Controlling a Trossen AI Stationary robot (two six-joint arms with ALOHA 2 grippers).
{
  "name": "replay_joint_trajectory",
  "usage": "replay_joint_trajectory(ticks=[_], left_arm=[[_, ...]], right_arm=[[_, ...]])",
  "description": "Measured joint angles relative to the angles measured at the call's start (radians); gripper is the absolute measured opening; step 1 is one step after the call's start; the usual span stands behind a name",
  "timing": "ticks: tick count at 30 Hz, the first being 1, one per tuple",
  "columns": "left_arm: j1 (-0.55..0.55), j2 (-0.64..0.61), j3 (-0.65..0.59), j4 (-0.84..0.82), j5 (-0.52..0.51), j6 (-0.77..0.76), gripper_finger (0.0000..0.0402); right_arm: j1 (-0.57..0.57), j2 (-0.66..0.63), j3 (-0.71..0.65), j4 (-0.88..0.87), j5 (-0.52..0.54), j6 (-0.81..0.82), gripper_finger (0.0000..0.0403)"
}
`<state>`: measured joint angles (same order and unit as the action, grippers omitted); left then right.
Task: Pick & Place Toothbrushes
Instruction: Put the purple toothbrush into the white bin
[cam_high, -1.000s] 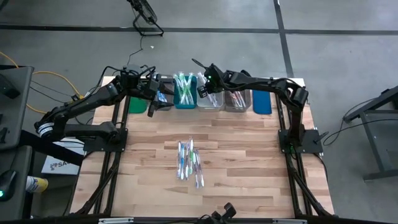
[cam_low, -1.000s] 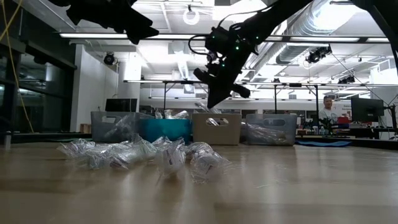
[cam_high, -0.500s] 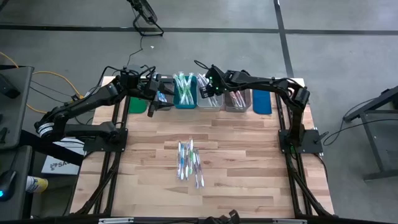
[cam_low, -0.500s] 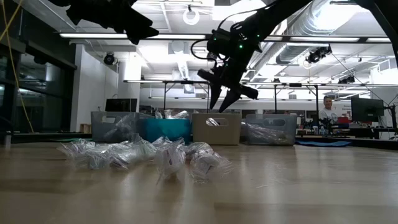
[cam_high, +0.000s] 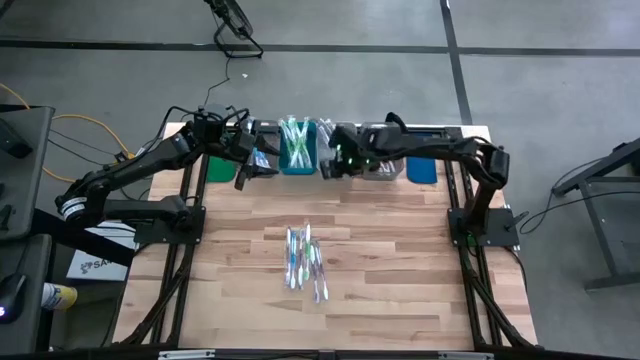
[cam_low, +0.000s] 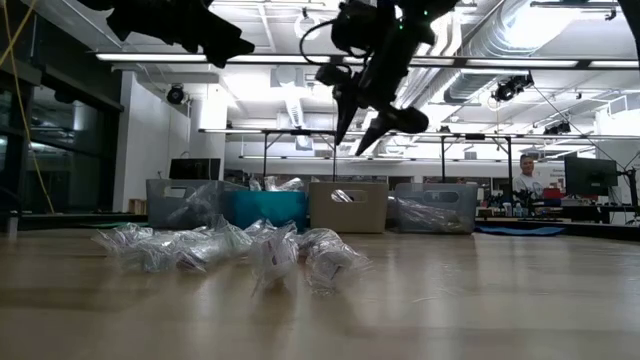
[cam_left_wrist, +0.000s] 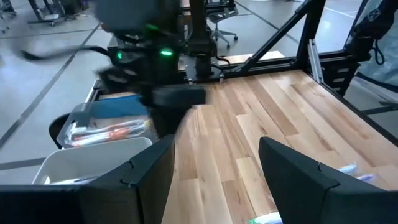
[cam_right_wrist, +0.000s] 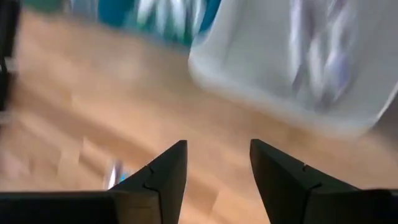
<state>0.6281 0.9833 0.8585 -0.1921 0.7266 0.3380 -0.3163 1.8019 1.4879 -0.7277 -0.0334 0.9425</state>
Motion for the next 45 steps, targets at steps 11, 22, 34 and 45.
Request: replay_joint_trajectory(ticks=[11, 22, 34, 45], left_arm=[[0.000, 0.000, 0.000, -0.014, 0.000, 0.056, 0.0228], [0.000, -0.017, 0.000, -0.061, 0.033, 0.097, 0.0228], [0.000, -0.279, -0.102, -0.097, 0.025, 0.148, 0.0228], [0.000, -0.530, -0.217, -0.097, -0.088, 0.060, 0.0228]], right_arm=[[0.305, 0.002, 0.000, -0.048, 0.079, 0.282, 0.0168], [0.525, 0.002, 0.000, -0.050, 0.235, 0.473, 0.0168], [0.594, 0.021, 0.000, -0.048, 0.185, 0.629, 0.0168], [0.611, 0.133, 0.001, 0.070, 0.105, 0.536, 0.0168]])
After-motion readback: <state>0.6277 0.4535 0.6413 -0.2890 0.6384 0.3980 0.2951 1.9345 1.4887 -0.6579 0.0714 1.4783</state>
